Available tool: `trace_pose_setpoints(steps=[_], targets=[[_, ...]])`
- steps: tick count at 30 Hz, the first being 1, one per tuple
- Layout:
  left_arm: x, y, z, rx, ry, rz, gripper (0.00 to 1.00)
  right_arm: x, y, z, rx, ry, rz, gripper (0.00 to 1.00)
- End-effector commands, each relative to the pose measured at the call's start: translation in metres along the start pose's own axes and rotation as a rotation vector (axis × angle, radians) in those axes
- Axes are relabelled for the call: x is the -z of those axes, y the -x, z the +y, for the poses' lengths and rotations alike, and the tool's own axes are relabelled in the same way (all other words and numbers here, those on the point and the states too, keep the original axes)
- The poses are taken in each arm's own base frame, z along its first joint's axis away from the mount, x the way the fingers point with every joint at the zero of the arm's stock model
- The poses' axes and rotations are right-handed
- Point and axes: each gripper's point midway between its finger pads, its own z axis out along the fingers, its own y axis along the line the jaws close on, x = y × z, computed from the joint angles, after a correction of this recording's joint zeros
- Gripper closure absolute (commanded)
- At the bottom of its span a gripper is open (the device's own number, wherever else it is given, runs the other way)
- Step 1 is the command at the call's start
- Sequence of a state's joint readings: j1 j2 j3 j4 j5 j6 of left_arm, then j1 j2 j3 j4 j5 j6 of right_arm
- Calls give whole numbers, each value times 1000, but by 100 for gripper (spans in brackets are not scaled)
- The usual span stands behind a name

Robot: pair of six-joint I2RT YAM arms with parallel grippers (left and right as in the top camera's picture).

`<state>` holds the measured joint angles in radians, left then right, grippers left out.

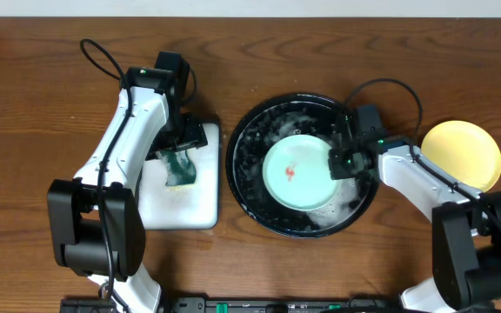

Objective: Clean dirty plates on tray and stack at the side
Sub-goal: 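Grasp the pale green plate rim with the right gripper and center it, then grasp the sponge with the left gripper and lift it from the foam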

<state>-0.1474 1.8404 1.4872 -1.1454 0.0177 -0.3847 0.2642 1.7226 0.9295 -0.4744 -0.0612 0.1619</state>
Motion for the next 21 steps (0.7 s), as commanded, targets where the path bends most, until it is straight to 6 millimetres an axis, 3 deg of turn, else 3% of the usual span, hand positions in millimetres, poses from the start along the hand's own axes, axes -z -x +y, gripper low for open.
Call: trace_pose_setpoints(steps=[1, 4, 8, 13, 17, 21], targets=[[-1, 0, 2, -12, 6, 5, 15, 5, 2, -27, -47, -151, -25, 99], [-5, -1, 6, -27, 33, 5, 15, 3, -2, -26, -47, -141, -11, 99], [-26, 2, 15, -27, 82, -25, 17, 3, -3, -25, -45, -140, -8, 99], [-64, -1, 14, -25, 72, -38, 43, 3, -2, -25, -46, -140, -9, 99], [-80, -2, 10, -26, 45, -57, 56, 3, -4, -25, -45, -141, -1, 99], [-100, -7, 8, -26, 21, -74, 57, 3, -4, -24, -44, -137, -2, 99]])
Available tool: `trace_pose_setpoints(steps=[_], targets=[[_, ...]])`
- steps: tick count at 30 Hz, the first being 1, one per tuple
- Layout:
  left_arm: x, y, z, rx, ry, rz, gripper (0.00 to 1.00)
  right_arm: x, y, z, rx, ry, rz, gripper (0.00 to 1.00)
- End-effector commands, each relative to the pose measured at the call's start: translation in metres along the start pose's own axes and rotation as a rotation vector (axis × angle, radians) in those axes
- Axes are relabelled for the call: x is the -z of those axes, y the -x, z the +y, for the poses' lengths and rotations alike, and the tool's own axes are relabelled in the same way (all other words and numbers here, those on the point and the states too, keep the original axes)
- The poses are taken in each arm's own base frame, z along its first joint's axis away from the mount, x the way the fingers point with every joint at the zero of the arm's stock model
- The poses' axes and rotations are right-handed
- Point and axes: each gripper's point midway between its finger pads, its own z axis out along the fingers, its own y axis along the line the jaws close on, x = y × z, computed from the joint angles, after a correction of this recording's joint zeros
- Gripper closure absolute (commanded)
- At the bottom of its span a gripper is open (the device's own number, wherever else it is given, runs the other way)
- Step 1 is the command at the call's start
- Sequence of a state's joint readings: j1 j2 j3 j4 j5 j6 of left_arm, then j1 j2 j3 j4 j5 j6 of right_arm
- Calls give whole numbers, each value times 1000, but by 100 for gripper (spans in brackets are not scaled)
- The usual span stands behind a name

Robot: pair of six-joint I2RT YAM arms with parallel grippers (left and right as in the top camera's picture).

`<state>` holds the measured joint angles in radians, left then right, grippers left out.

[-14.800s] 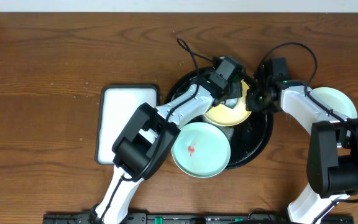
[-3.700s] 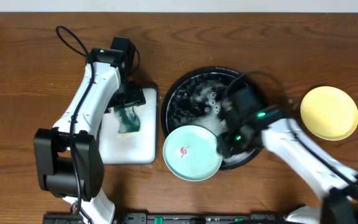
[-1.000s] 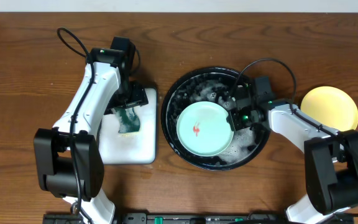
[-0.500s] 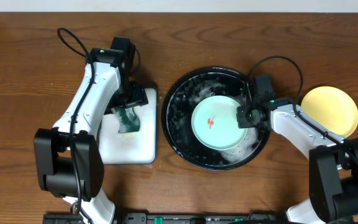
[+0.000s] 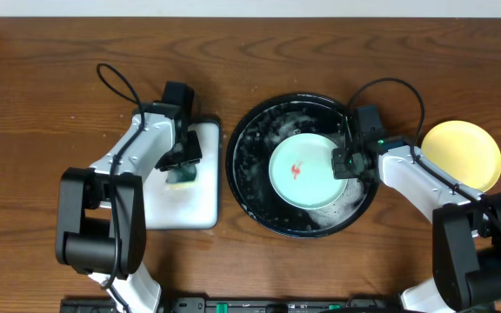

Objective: Clean dirty plates on tray and stack at the side
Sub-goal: 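Grasp the sponge with the left gripper and lift it from the foam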

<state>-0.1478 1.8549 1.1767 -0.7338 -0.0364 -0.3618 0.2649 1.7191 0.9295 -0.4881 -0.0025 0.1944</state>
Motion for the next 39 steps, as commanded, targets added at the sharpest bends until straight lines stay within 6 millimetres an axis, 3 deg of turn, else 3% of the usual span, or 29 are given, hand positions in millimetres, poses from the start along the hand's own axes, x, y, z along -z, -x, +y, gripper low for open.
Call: trace_pose_setpoints(steps=[1, 5, 7, 9, 13, 17, 25, 29, 34, 39], targets=[[-25, -18, 5, -9, 8, 25, 57, 1, -3, -14, -12, -75, -2, 99], [-42, -31, 9, -9, 8, 25, 63, 1, -3, -14, -12, -74, -1, 99], [-46, -34, 10, -9, 9, 27, 73, 1, -3, -14, -12, -74, -1, 99], [-45, -35, 10, -10, 10, 30, 92, 1, -3, -14, -12, -74, -2, 99], [-40, -34, 11, -10, 9, 28, 93, 1, -3, -14, -12, -75, -1, 99], [-19, -29, 10, -11, 9, 29, 93, 1, -4, -14, -12, -75, 2, 99], [64, -6, -2, -1, -93, -68, 92, 1, -5, -14, -12, -76, 8, 99], [93, 4, -4, -2, -135, -165, 93, 1, -5, -14, -12, -77, 9, 99], [99, 3, -6, -10, -145, -183, 93, 1, -5, -14, -12, -76, 8, 99], [96, -13, -31, -70, -193, -136, 92, 1, -5, -14, -13, -76, 8, 99]])
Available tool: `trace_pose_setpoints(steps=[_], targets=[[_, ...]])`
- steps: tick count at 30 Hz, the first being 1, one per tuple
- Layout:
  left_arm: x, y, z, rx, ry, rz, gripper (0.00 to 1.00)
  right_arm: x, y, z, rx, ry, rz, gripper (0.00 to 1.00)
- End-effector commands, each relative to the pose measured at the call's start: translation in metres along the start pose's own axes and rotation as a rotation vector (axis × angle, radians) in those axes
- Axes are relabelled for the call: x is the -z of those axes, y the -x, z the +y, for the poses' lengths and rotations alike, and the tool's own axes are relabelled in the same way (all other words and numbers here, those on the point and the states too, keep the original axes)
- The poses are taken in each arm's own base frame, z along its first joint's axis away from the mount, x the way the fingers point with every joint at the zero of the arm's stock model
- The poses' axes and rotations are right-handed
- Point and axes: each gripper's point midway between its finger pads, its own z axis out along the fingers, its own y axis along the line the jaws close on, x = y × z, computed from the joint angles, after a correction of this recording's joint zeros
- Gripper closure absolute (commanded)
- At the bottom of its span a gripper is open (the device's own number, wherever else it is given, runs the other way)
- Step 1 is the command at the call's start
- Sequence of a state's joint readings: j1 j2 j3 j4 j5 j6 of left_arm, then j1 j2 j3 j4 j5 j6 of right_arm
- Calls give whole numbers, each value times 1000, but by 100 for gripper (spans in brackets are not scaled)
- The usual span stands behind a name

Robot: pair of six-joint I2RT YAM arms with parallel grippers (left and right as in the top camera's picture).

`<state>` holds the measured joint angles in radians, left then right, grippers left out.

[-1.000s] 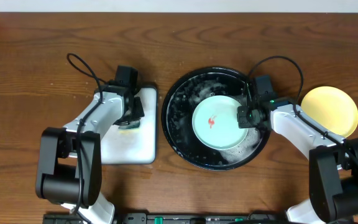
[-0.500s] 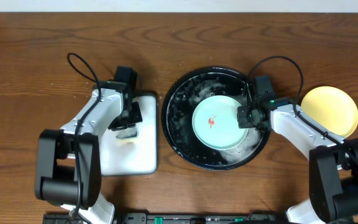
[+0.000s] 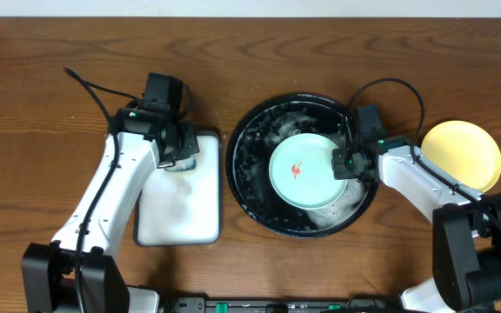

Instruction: Clean dirty plates on tray and stack at the side

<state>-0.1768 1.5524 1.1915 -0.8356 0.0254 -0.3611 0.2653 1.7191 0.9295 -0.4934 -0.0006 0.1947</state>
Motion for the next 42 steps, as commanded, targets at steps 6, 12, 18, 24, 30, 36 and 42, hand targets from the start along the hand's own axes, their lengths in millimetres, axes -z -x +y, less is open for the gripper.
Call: trace_pose_setpoints(steps=[6, 12, 18, 24, 30, 36, 42], targets=[[-9, -25, -61, -120, -120, 53, 92, 1, -4, -14, -12, -73, 2, 99], [8, -33, -150, -187, -405, 5, 93, 1, -3, -14, -12, -72, 1, 99], [-1, -56, -222, -195, -527, -12, 93, 1, -3, -14, -13, -72, 1, 99], [-47, -80, -261, -121, -554, 55, 92, 0, -4, -10, -16, -51, 5, 99], [-91, -106, -266, -64, -541, 184, 92, 0, -4, -8, -16, -40, 6, 99], [-138, -88, -201, -131, -245, 95, 93, 0, -4, -8, -17, -40, 8, 99], [-131, -53, -162, -244, -34, -13, 93, 0, -4, -8, -16, -40, 7, 99]])
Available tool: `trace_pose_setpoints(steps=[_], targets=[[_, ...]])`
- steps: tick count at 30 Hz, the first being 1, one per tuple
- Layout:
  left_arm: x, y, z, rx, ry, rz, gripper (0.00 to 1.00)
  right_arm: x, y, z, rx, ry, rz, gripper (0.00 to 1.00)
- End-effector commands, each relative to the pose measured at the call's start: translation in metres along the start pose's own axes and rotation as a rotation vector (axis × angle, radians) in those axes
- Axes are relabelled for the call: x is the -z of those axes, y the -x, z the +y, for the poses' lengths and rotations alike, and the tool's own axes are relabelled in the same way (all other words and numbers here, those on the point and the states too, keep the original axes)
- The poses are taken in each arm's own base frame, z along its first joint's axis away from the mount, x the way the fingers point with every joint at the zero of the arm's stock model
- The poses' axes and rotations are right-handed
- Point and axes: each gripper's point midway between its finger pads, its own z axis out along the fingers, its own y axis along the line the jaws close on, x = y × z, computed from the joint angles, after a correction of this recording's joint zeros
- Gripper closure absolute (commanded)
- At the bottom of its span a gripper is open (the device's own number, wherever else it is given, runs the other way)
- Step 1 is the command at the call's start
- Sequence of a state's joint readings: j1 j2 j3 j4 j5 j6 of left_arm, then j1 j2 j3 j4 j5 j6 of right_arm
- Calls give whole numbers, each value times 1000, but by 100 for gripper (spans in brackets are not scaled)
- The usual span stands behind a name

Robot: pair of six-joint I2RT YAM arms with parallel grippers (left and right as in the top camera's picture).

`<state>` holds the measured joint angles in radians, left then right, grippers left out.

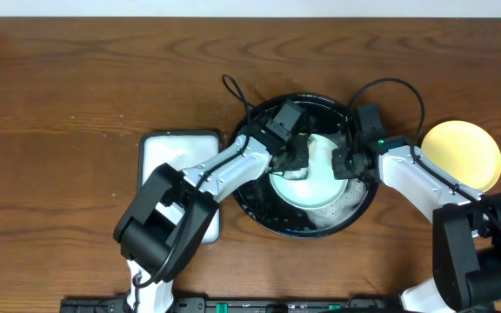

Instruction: Clean dirty plates on tray and stack at the side

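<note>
A mint-green plate (320,187) lies in the black round tray (255,161), which is wet with foam. My left gripper (296,165) is down over the plate's left half and covers the red stain. It is shut on the sponge (295,173), of which only a pale bit shows under the fingers. At the plate's right rim my right gripper (341,163) is shut on the edge. A clean yellow plate (462,154) lies on the table at the far right.
A white rectangular dish (177,156) sits left of the black tray, with no sponge on it. The left arm's forearm crosses the tray's left rim. The right arm's cable loops above the tray's right side.
My left gripper has moved with the sponge from the top of the white dish to the mint plate in the tray. The right gripper has stayed on the plate's rim.
At first my left gripper was down on the green sponge on the white dish, while the right held the mint plate's rim. The plate then sat slightly further right. The sponge later hung at the dish's top edge, and now it is on the plate.
</note>
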<state>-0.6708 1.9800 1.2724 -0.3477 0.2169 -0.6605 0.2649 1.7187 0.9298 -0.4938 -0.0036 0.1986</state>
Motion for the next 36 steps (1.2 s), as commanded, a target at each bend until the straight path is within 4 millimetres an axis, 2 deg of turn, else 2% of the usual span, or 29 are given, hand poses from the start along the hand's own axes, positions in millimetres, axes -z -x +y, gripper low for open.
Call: trace_pose_setpoints(steps=[1, 4, 7, 9, 14, 18, 25, 27, 29, 32, 36], targets=[[-1, 23, 83, -109, 364, -82, 93, 0, -4, -9, -12, -43, 7, 99], [3, 26, 74, -168, 377, -89, 93, 0, -4, -9, -13, -44, 7, 99], [0, 18, 66, -162, 356, -76, 93, 0, -4, -9, -13, -44, 8, 99], [-6, 3, 52, -94, 283, -24, 93, 0, -5, -9, -13, -44, 9, 99], [-26, -41, 2, 79, 14, 192, 92, 0, -4, -9, -13, -44, 8, 99], [-34, -77, -22, 139, -99, 366, 93, 0, -4, -9, -13, -44, 7, 99], [-26, -104, -46, 147, -205, 508, 93, 0, -4, -9, -13, -43, 6, 99], [-25, -107, -40, 158, -184, 523, 93, 0, -4, -9, -13, -44, 7, 99], [-26, -102, -27, 168, -137, 502, 93, 0, -4, -9, -13, -44, 7, 99], [-28, -80, 6, 214, -33, 432, 92, 0, -4, -9, -13, -43, 6, 99], [-20, -47, 64, 297, 133, 336, 93, 0, -4, -9, -13, -44, 6, 99]])
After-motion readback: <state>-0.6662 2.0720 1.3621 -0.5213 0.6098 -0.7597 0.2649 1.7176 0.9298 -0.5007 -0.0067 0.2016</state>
